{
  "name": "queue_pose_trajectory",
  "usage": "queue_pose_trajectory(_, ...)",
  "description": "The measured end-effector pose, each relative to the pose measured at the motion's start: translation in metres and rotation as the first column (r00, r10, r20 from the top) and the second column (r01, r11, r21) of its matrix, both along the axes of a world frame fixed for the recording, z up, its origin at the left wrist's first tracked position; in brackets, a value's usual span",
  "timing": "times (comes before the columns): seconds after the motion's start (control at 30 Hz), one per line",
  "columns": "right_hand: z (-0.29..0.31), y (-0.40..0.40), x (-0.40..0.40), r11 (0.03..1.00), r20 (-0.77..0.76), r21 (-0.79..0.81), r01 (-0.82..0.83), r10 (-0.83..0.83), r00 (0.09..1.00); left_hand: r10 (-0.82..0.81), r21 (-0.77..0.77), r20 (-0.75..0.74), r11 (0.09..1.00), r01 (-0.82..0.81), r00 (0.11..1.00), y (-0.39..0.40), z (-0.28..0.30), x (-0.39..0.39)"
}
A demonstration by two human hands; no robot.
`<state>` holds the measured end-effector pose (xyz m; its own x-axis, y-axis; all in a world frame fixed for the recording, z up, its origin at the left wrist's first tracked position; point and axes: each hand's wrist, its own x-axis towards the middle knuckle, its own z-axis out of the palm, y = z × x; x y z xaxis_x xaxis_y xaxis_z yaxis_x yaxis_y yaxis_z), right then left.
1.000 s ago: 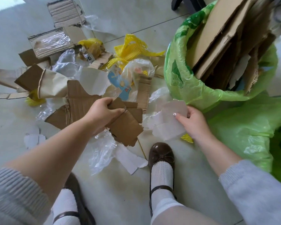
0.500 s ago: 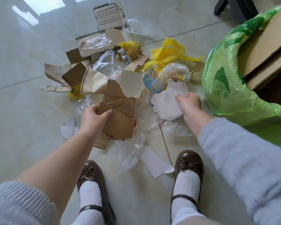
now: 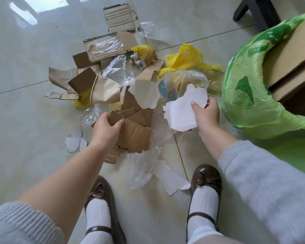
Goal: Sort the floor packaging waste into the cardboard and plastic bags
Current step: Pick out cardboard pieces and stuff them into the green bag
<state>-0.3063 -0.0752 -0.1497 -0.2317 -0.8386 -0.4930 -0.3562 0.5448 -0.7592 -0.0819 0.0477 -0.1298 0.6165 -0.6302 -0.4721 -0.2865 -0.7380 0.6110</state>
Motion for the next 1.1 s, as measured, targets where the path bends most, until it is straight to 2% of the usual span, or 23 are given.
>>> queue_pose_trajectory(0.1, 0.011, 0.007, 0.001, 0.992, 0.106, -0.105, 0.068, -0.057, 0.993, 0.044, -0.024, -0.031, 0.999, -0.045, 0.999, 0.003, 0.007, 0.008)
queue_pose_trajectory(0.17, 0.018, 0.009, 0.004, 0.99, 0.177, -0.135, 0.046, -0.022, 0.984, 0.066, -0.056, -0.039, 0.996, -0.068, 0.997, 0.006, 0.013, 0.013)
queue_pose_trajectory(0.23, 0.027, 0.006, 0.013, 0.987, 0.272, -0.127, -0.096, 0.127, 0.954, 0.101, -0.092, -0.053, 0.99, -0.105, 0.993, 0.008, 0.02, 0.019)
queue_pose_trajectory(0.27, 0.032, 0.003, 0.02, 0.965, 0.298, -0.128, -0.228, 0.257, 0.919, 0.114, -0.102, -0.052, 0.988, -0.119, 0.992, 0.01, 0.023, 0.023)
queue_pose_trajectory(0.3, 0.033, -0.002, 0.027, 0.906, 0.26, -0.146, -0.397, 0.423, 0.868, 0.12, -0.104, -0.042, 0.987, -0.123, 0.992, 0.011, 0.026, 0.027)
queue_pose_trajectory(0.33, 0.033, -0.009, 0.035, 0.797, 0.143, -0.167, -0.581, 0.603, 0.785, 0.121, -0.101, -0.024, 0.987, -0.122, 0.992, 0.012, 0.028, 0.031)
queue_pose_trajectory(0.37, 0.03, -0.016, 0.042, 0.639, -0.041, -0.153, -0.754, 0.758, 0.651, 0.121, -0.095, -0.007, 0.988, -0.121, 0.993, 0.013, 0.03, 0.036)
queue_pose_trajectory(0.43, 0.026, -0.03, 0.058, 0.279, -0.366, -0.02, -0.96, 0.891, 0.267, 0.119, -0.09, 0.018, 0.989, -0.117, 0.993, 0.014, 0.032, 0.043)
queue_pose_trajectory(0.47, 0.023, -0.035, 0.065, 0.141, -0.445, 0.063, -0.988, 0.89, 0.098, 0.116, -0.089, 0.031, 0.99, -0.113, 0.993, 0.014, 0.033, 0.046)
queue_pose_trajectory(0.5, 0.021, -0.039, 0.072, 0.039, -0.486, 0.14, -0.989, 0.873, -0.035, 0.115, -0.088, 0.043, 0.99, -0.111, 0.992, 0.014, 0.033, 0.047)
queue_pose_trajectory(0.53, 0.02, -0.042, 0.077, -0.032, -0.517, 0.193, -0.981, 0.846, -0.129, 0.117, -0.087, 0.057, 0.99, -0.111, 0.992, 0.013, 0.033, 0.048)
queue_pose_trajectory(0.6, 0.017, -0.046, 0.085, -0.102, -0.572, 0.251, -0.963, 0.787, -0.232, 0.119, -0.083, 0.082, 0.99, -0.112, 0.989, 0.011, 0.032, 0.049)
queue_pose_trajectory(0.77, 0.005, -0.048, 0.092, -0.163, -0.634, 0.3, -0.94, 0.703, -0.324, 0.106, -0.071, 0.098, 0.993, -0.1, 0.989, 0.009, 0.029, 0.05)
queue_pose_trajectory(0.87, 0.002, -0.046, 0.092, -0.165, -0.663, 0.314, -0.935, 0.668, -0.34, 0.107, -0.085, 0.075, 0.991, -0.101, 0.991, 0.008, 0.03, 0.049)
queue_pose_trajectory(1.03, 0.015, -0.041, 0.082, -0.106, -0.714, 0.224, -0.969, 0.658, -0.237, 0.13, -0.121, 0.042, 0.985, -0.124, 0.991, 0.008, 0.04, 0.05)
queue_pose_trajectory(1.1, 0.028, -0.036, 0.073, -0.051, -0.724, 0.142, -0.989, 0.676, -0.139, 0.143, -0.154, 0.035, 0.979, -0.136, 0.989, 0.005, 0.051, 0.052)
